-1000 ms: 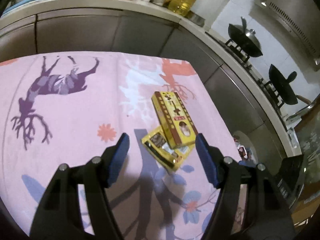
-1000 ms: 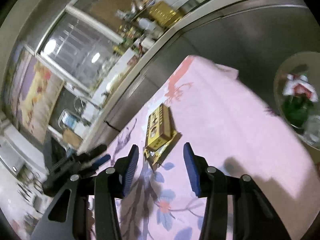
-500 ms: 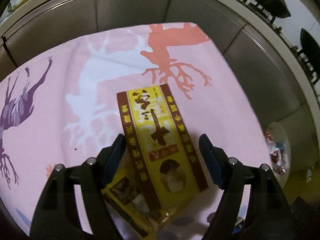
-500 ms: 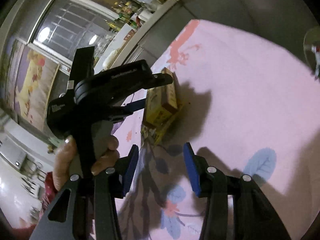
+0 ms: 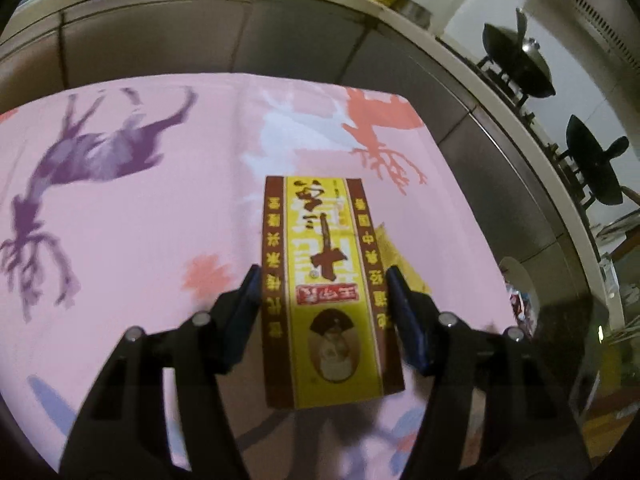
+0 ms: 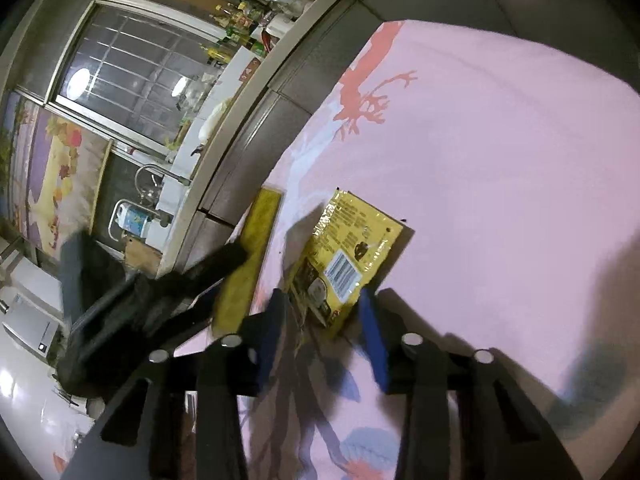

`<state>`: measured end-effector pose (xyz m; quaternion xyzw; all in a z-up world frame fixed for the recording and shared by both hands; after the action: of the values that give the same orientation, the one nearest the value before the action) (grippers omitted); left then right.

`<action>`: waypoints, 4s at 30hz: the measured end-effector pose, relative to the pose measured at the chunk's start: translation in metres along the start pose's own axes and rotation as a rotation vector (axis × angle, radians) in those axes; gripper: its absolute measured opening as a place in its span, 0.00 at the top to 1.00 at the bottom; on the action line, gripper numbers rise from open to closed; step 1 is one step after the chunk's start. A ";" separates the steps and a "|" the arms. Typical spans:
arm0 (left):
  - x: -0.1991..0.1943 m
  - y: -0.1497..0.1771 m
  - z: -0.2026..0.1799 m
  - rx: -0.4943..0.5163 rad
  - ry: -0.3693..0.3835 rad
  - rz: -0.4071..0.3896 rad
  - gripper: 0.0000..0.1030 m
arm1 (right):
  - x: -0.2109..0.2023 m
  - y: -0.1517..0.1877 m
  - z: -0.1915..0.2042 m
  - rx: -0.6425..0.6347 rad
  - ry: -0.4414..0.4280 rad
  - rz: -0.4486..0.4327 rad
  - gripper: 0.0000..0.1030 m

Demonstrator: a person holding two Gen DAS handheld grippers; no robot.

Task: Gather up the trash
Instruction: 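Grasp the yellow snack box with the left gripper, then grasp the yellow packet with the right gripper while the left gripper holds the box, then carry box and packet over the bin and open both grippers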

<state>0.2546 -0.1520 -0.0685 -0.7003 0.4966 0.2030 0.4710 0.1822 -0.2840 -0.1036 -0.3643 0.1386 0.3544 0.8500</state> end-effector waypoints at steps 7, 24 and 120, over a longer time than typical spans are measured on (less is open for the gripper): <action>-0.035 0.027 0.032 0.023 -0.059 -0.053 0.42 | 0.009 0.008 0.009 0.004 -0.011 0.010 1.00; -0.032 0.044 0.031 0.091 -0.078 -0.062 0.42 | -0.018 -0.001 -0.010 0.126 0.033 -0.009 0.76; 0.071 0.133 -0.262 0.423 0.195 0.148 0.29 | -0.260 -0.045 -0.168 -0.179 0.515 -0.293 0.58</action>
<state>0.1193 -0.4223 -0.0586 -0.5642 0.6209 0.0601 0.5409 0.0329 -0.5571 -0.0686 -0.5317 0.2635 0.1349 0.7935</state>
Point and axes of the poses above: each gripper's, at about its wrist camera, not at the fingertips, and x roughly the way its jaws point, z to its left, y to its underside, the point moved 8 cm from there along x, roughly the way its jaws point, and after that the axes turned 9 degrees about -x, right-handed, at the moved point
